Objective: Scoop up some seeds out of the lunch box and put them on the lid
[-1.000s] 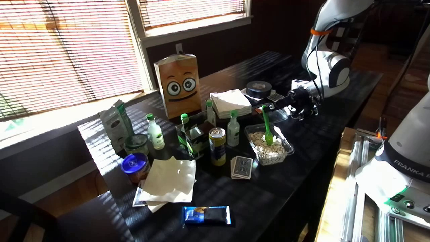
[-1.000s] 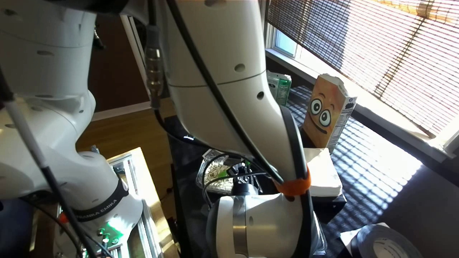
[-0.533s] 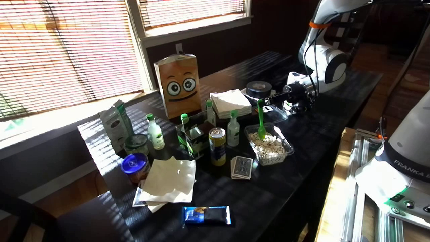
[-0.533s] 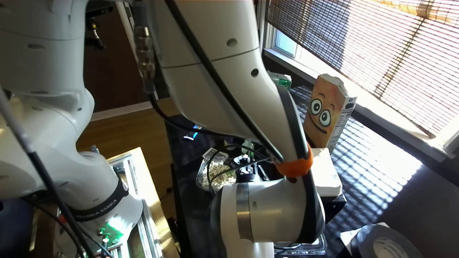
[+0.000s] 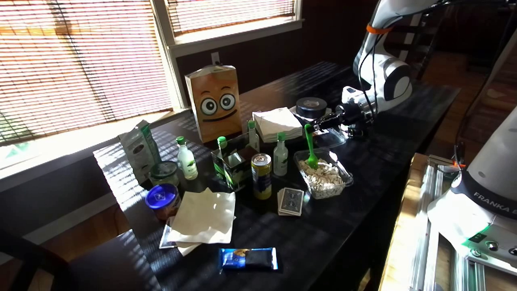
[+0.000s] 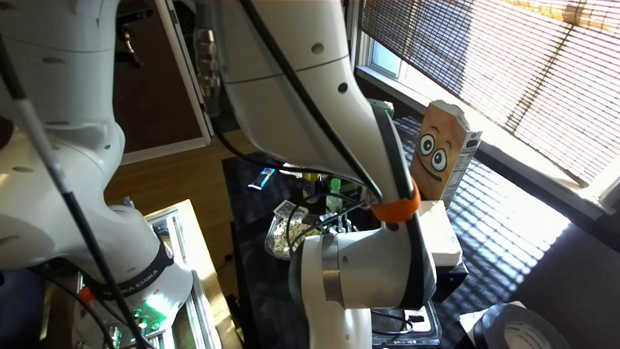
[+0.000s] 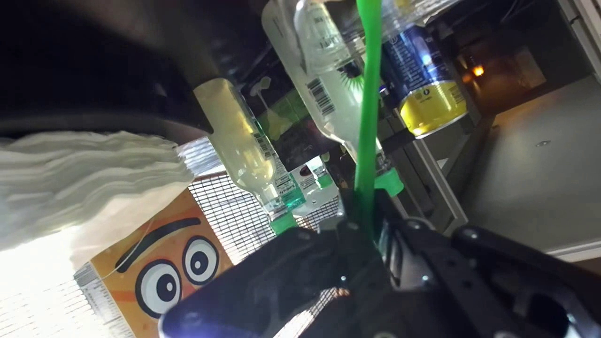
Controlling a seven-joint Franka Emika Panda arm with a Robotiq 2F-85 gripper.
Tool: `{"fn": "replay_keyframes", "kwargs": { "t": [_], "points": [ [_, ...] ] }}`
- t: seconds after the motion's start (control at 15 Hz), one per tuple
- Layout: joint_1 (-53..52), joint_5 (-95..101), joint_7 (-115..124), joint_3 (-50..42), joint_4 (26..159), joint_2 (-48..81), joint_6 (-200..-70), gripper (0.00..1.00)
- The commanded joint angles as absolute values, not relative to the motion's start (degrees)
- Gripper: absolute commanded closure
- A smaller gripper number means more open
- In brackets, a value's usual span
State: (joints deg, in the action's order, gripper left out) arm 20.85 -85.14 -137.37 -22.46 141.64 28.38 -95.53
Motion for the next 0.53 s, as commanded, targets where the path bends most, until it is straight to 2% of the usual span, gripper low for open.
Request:
{"fn": "replay_keyframes", "kwargs": {
  "t": [0.0, 0.47],
  "points": [
    [19.29, -87.19, -133.44, -21.88, 143.38, 28.55, -99.9, 0.97],
    [18.37, -88.21, -123.96, -21.33, 145.19, 28.9, -103.69, 0.97]
  ]
}}
